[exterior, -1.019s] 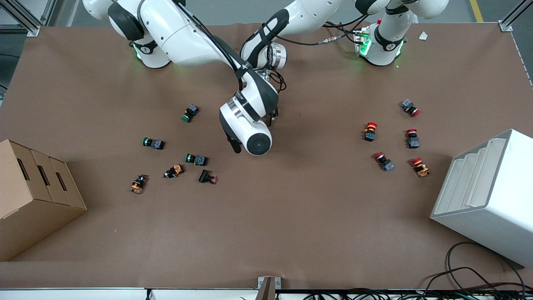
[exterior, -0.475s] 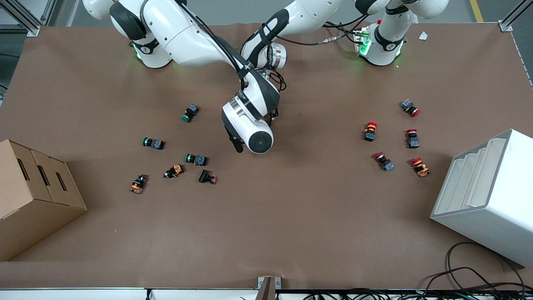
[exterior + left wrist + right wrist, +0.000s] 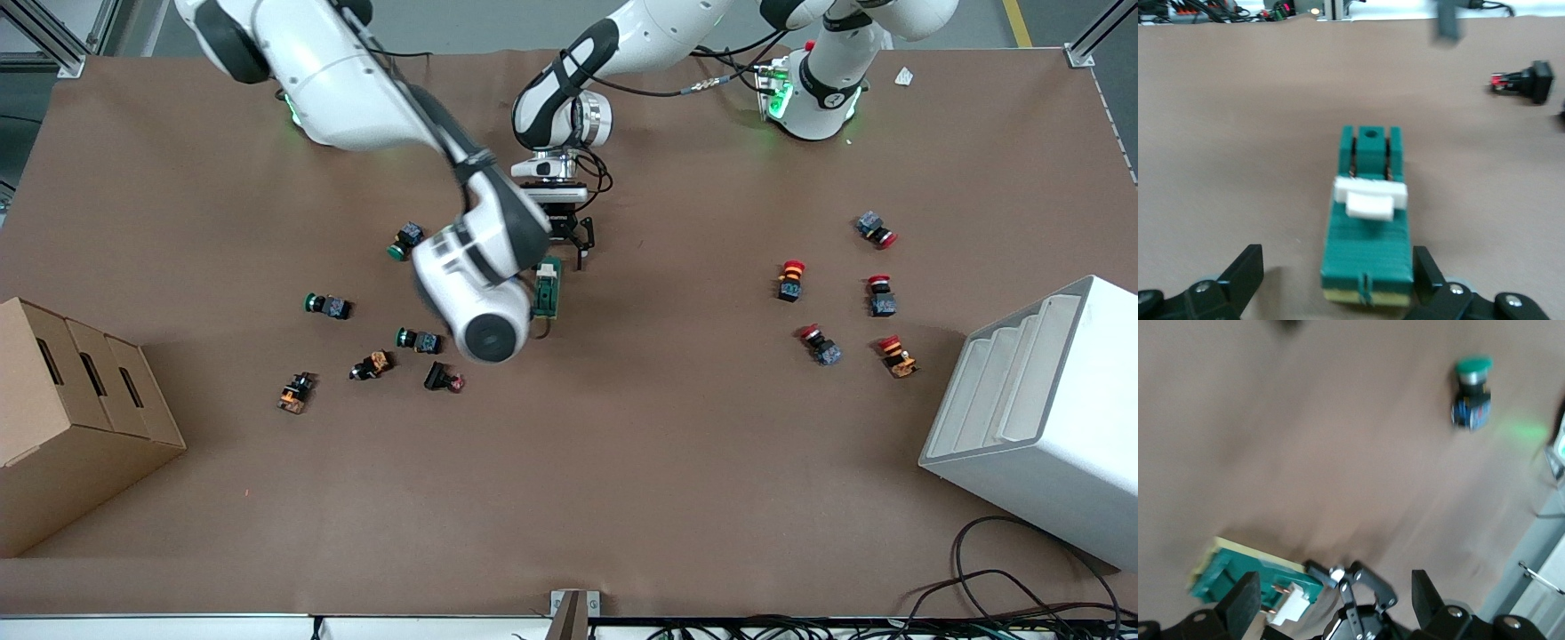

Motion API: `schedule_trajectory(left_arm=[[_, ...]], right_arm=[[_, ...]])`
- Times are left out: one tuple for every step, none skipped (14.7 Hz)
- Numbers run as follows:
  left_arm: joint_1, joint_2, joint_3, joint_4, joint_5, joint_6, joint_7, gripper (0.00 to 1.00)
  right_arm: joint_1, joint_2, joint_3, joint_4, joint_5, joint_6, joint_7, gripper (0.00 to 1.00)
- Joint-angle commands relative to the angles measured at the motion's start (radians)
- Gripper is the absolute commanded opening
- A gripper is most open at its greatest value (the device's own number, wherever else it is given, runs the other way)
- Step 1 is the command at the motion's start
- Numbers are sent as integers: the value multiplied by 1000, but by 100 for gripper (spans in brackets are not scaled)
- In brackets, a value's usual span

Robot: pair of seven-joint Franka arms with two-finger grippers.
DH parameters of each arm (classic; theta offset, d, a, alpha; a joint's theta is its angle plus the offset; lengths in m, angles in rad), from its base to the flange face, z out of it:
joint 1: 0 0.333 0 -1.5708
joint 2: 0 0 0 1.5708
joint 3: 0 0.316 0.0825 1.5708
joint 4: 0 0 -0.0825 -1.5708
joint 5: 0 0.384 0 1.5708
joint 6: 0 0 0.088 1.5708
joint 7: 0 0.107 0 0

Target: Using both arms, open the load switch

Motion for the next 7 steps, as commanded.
schedule_trajectory(left_arm=[[56, -125, -3, -23, -135, 24, 160, 98], [76, -165, -8, -17, -199, 40, 227, 99], [91, -209, -8, 0, -280, 67, 310, 99], [110, -243, -8, 31, -377, 78, 414, 99], [125, -272, -5, 79, -516, 77, 553, 99], [141, -294, -1, 127, -639, 74, 676, 99], [170, -312, 2, 168, -736, 69, 792, 100]], right_arm=[[-93, -106, 11, -27, -97, -13, -204, 100], [-114, -139, 11, -32, -143, -13, -302, 100], [-139, -168, 11, -33, -171, -13, -406, 100], [-176, -195, 11, -33, -191, -13, -524, 100], [-208, -216, 11, -33, -210, -11, -630, 100], [-240, -231, 11, -32, -231, -6, -731, 100], [-274, -244, 11, -30, -263, 4, -852, 100]])
